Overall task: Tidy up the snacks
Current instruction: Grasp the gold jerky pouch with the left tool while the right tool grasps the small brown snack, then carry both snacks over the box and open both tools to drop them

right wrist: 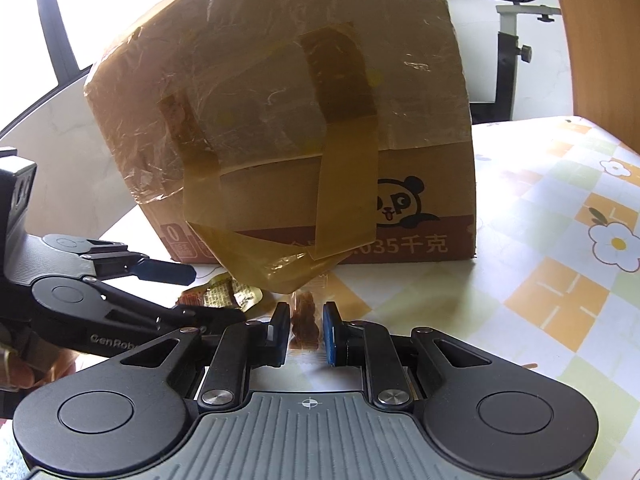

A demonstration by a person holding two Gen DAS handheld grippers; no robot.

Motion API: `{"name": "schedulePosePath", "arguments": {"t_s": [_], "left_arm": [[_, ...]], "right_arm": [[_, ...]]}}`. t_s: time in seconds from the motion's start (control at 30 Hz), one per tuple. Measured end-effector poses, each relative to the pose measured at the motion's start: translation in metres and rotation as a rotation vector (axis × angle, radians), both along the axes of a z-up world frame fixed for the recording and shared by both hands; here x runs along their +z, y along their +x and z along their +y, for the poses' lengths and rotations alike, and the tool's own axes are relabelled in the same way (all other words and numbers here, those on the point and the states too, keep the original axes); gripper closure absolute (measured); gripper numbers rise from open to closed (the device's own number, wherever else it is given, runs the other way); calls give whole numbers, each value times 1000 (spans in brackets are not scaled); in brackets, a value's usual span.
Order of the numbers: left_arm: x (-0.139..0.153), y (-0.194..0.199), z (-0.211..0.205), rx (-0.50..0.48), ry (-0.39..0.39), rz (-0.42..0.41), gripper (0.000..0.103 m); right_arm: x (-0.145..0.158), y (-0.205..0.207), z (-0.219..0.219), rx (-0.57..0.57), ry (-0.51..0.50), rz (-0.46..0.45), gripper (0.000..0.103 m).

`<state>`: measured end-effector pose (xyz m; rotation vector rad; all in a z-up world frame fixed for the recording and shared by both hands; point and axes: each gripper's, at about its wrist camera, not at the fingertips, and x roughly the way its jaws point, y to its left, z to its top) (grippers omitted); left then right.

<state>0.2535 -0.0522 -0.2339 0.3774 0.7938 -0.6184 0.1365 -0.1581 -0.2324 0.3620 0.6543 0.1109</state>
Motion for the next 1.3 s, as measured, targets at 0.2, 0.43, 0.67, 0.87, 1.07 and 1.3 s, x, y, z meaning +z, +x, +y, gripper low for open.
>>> {"name": "schedulePosePath", "arguments": {"t_s": [0.2,0.43,0.67,0.87,1.07,1.3], "left_arm": [[-7,9,17,34,-69,20,18],[-2,-9,26,25,-76,10,44],[4,-36,42,94,-92,1,46],[5,-56,56,209,-144,25,48],[15,-75,73,285,-211,13,49],[22,-91,80,343,-268,-6,49]], "right_arm": [[-1,1,0,2,3,1,87],[0,1,2,4,0,0,87],[0,1,1,4,4,-1,87],[-1,1,0,10,6,0,87],[-1,3,5,31,-6,2,87],[2,6,16,88,-58,19,87]]}}
